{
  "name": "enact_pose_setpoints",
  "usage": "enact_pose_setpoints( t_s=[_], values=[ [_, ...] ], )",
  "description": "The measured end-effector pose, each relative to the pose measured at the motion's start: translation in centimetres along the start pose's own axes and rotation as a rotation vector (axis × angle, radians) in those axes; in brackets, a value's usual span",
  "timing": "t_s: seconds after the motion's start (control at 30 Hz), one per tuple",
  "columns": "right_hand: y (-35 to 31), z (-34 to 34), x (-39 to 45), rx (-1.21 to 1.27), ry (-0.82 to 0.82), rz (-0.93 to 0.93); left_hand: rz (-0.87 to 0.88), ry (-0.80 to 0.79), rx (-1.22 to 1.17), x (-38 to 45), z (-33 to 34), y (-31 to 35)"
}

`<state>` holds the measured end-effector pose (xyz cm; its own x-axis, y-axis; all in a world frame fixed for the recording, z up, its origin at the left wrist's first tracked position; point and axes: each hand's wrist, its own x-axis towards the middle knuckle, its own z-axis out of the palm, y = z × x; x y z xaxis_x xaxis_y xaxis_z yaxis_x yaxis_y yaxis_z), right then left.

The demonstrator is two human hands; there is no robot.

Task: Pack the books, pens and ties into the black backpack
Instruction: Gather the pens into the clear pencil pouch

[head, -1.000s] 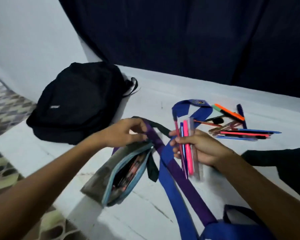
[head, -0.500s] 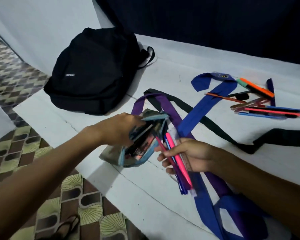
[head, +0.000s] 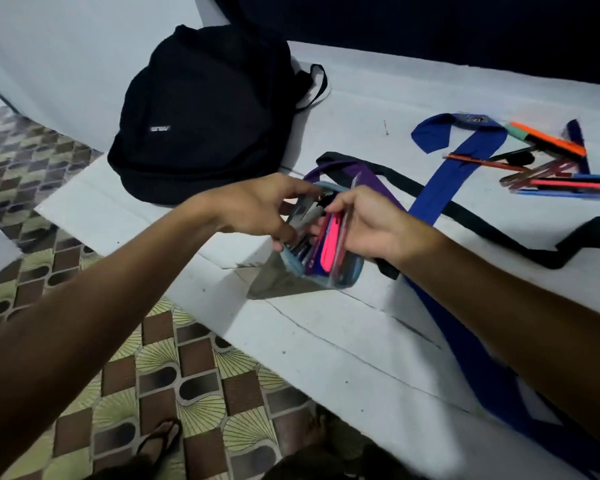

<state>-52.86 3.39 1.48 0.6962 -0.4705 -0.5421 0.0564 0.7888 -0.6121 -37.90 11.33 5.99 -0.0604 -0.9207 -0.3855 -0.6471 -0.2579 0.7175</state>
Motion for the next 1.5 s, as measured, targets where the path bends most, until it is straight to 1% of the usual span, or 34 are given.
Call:
enact_pose_setpoints(
  t_s=[0.13, 0.27, 0.4, 0.5, 0.57, 0.77, 0.83, 0.97, 1.03, 1.17, 1.27, 1.4, 1.5],
  values=[
    [0.3, 1.5, 0.6, -0.035, 0.1, -0.097, 0.053, -0.011, -0.098, -0.1, -0.9, -1.6],
    [1.1, 2.2, 0.9, -0.153, 0.205, -0.236, 0.101, -0.043, -0.183, 0.1, -1.3, -2.5],
    [1.6, 2.3, 1.2, -0.176, 0.241, -0.243, 0.133, -0.076, -0.24, 0.4, -1.6, -3.2],
    [1.9, 2.7, 1.1, -0.153, 0.27, -0.269, 0.131, -0.081, -0.226, 0.6, -1.5, -3.4],
    [2.0, 2.9, 0.9, -0.198, 0.285, -0.288, 0.134, -0.085, -0.232, 0.8, -1.4, -3.5],
    [1.0, 2.9, -0.3, -0.471, 0.289, -0.248, 0.125, -0.09, -0.261, 1.2, -1.4, -3.7],
    [1.0, 2.4, -0.2, -0.557, 0.303, -0.271, 0.128, -0.085, -0.249, 1.2, -1.3, -3.8],
    [0.7, 1.5, -0.2, -0.833, 0.37, -0.348, 0.126, -0.104, -0.294, 1.3, -1.1, -4.0],
    [-0.1, 0.6, -0.7, -0.838, 0.367, -0.339, 0.141, -0.107, -0.283, 1.4, -1.2, -4.0],
    [-0.5, -1.4, -1.3, -0.857, 0.275, -0.254, 0.145, -0.101, -0.281, 1.5, -1.3, -4.1],
    [0.3, -0.8, -1.1, -0.802, 0.283, -0.229, 0.138, -0.106, -0.278, 1.6, -1.3, -4.3],
    [0.3, 1.0, 0.4, -0.705, 0.325, -0.269, 0.119, -0.123, -0.27, 1.9, -1.3, -4.4],
    [0.0, 1.4, 1.1, -0.68, 0.32, -0.256, 0.132, -0.112, -0.252, 1.9, -1.3, -4.3]
  ],
)
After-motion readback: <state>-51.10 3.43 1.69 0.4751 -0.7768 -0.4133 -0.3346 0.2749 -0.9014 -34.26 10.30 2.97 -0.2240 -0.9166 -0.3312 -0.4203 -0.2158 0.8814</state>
